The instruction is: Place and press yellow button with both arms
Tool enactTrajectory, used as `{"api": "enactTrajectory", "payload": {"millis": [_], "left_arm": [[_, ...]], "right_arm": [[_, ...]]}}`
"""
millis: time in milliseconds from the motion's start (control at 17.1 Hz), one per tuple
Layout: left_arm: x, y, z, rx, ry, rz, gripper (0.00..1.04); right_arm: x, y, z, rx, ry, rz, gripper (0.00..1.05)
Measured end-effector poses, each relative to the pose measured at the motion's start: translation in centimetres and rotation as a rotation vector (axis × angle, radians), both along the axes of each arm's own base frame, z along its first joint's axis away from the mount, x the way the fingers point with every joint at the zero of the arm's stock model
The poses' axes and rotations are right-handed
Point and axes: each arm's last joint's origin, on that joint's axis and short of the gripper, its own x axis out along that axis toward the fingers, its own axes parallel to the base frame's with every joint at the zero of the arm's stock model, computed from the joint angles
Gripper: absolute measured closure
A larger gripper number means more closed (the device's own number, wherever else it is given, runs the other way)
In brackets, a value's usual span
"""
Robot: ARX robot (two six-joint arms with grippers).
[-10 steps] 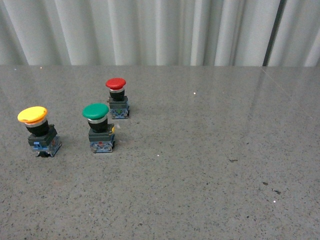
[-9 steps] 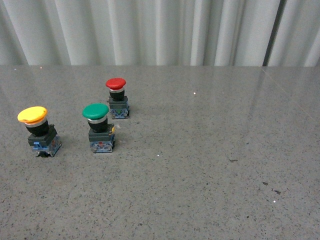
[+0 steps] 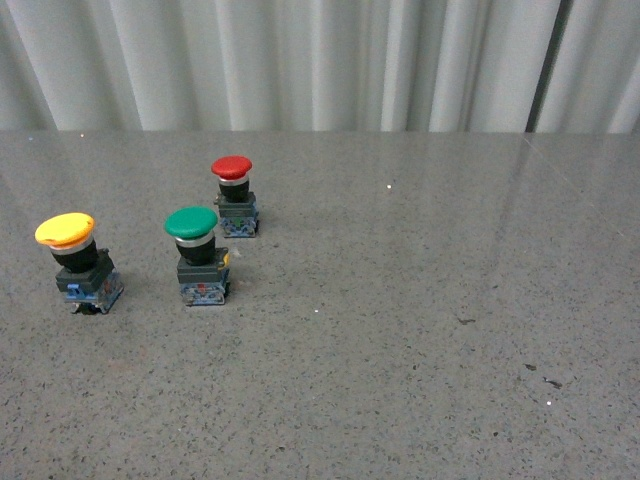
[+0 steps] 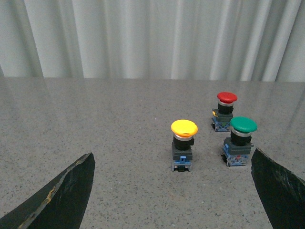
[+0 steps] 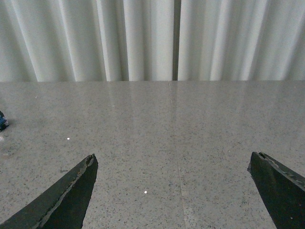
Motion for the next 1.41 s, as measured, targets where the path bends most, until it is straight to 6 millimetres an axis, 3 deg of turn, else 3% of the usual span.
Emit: {"api": "enactTrajectory", "payload": {"millis": [879, 996, 1054, 1172, 1289, 1406], "left_arm": [[0.0, 0.0, -0.1, -0.001, 0.012, 0.007, 0.07], [0.3, -0.1, 0.1, 0.011, 0.214, 0.134, 0.07], [1.1, 0.1, 0.9, 0.017, 0.233, 0.188, 0.07], [3.5, 0.6, 4.3, 0.024, 0.156, 0.243, 0.07], [5.8, 0.2, 6.7, 0.042, 0.1, 0.182, 0.07], [9.9, -0.3, 8.6, 0.06, 0.104, 0.097, 0.07]], "right_arm": [[0.0, 0.0, 0.0, 0.0, 0.0, 0.0, 0.07], [0.0, 0.0, 0.0, 0.0, 0.001, -0.002, 0.07], [0.0, 0.0, 0.0, 0.0, 0.001, 0.001, 0.07], [0.0, 0.0, 0.0, 0.0, 0.002, 0.0, 0.07], [0.0, 0.0, 0.0, 0.0, 0.0, 0.0, 0.07], [0.0, 0.0, 0.0, 0.0, 0.0, 0.0, 0.07]]}}
